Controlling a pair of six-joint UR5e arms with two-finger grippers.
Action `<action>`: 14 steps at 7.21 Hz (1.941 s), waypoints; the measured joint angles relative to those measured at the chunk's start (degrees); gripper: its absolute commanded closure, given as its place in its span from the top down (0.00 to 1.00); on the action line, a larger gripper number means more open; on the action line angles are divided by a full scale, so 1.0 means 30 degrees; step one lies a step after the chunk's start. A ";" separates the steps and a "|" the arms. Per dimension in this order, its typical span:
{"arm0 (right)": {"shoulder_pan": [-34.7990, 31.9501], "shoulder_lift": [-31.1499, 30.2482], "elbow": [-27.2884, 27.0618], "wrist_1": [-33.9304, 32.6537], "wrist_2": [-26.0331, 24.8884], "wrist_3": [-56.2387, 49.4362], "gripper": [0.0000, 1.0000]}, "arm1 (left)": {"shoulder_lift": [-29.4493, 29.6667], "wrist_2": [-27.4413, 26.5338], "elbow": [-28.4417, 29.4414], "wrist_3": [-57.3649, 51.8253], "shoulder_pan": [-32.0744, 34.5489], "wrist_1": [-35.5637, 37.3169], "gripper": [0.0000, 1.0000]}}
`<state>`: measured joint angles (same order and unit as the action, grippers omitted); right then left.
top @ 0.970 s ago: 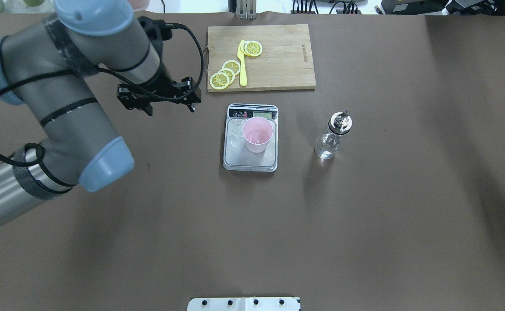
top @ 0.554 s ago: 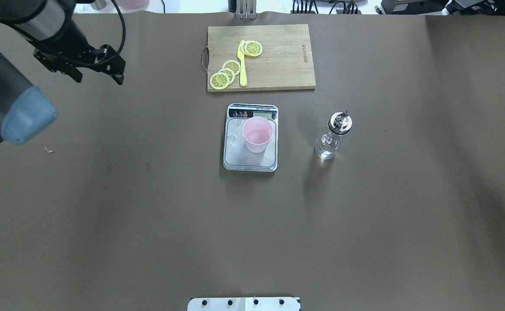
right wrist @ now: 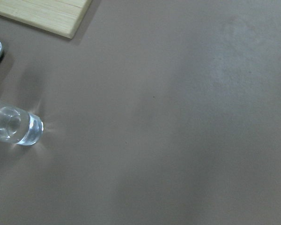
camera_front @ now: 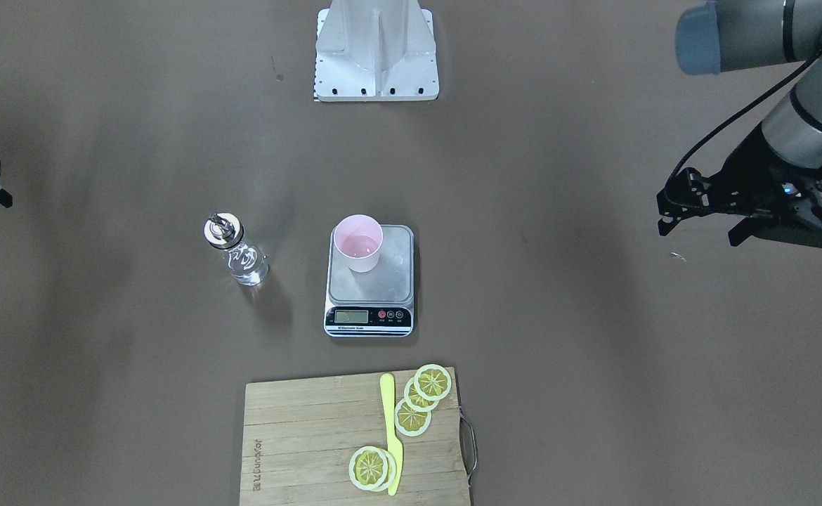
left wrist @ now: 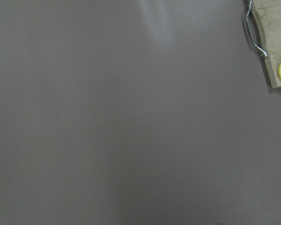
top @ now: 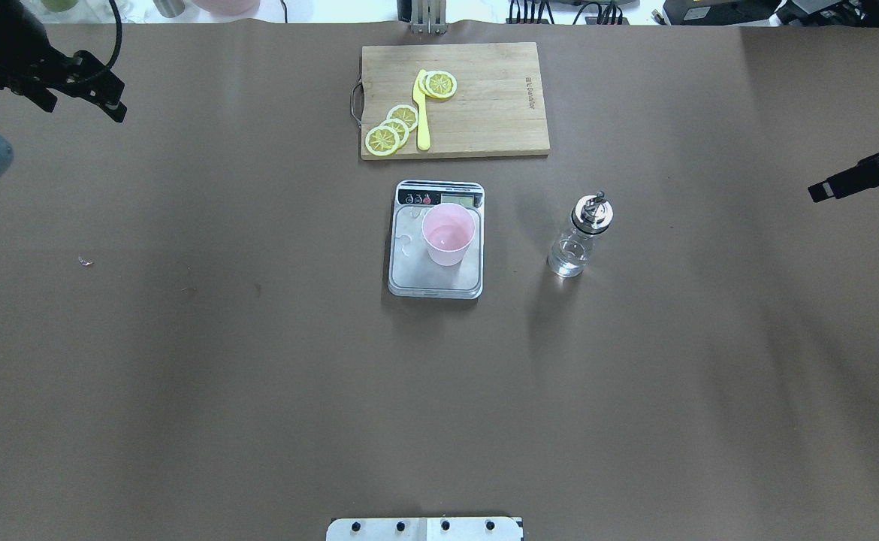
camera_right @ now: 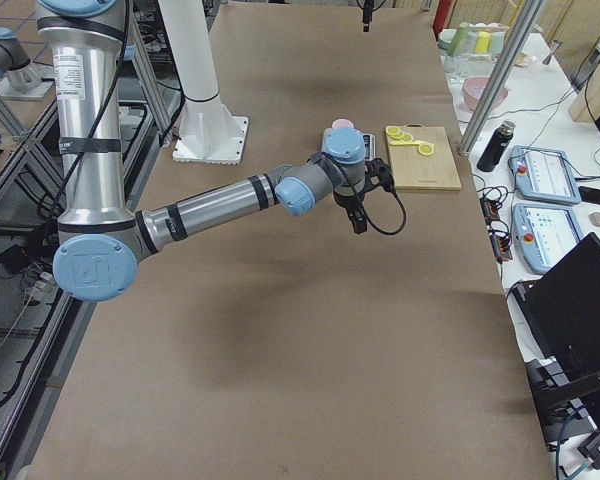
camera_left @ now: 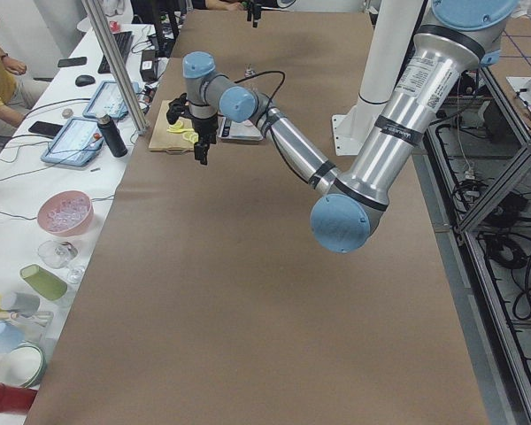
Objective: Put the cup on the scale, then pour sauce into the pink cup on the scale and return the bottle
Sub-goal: 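Withdraw the left arm away while the right arm moves in, then move the right gripper toward the glass sauce dispenser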
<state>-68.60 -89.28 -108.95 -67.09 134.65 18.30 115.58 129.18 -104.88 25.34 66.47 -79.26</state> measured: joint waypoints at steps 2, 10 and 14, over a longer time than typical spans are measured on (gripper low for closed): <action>0.1006 -0.0425 0.0012 0.3231 -0.0915 0.0301 1.00 | -0.0940 0.0041 0.0130 -0.2645 0.0915 -0.0014 0.99; 1.0307 -0.1985 -0.0216 1.2914 -1.4114 0.3676 1.00 | -0.1992 0.0011 0.0622 -0.5132 0.1478 -0.0346 0.99; 1.4904 -0.1982 -0.0216 1.3318 -1.9452 0.3743 1.00 | -0.1925 0.0036 0.0628 -0.5176 0.1782 -0.0304 0.99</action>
<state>-23.89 -95.23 -109.59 -27.13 76.30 29.53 109.80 129.28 -102.99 9.82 71.82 -80.17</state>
